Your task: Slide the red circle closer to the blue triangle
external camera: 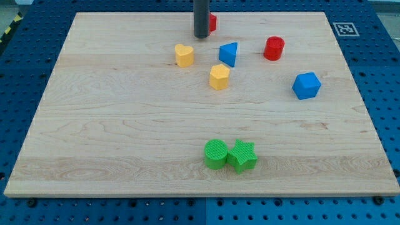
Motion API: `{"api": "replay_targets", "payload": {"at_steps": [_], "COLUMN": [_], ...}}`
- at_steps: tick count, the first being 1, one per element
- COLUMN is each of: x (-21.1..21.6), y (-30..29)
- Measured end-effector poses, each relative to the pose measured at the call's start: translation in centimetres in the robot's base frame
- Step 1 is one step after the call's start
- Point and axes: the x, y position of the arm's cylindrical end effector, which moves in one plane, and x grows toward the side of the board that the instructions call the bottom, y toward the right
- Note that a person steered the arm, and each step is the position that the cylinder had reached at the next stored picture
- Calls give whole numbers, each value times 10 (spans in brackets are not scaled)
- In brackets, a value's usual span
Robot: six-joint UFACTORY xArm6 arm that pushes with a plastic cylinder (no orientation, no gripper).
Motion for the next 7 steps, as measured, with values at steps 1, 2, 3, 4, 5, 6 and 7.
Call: {"api": "replay_targets", "payload": {"at_steps": [1,2,3,4,5,6,7], "x": [22,19,7,6,6,6,6], "y": [28,49,68,84,84,85,102]}}
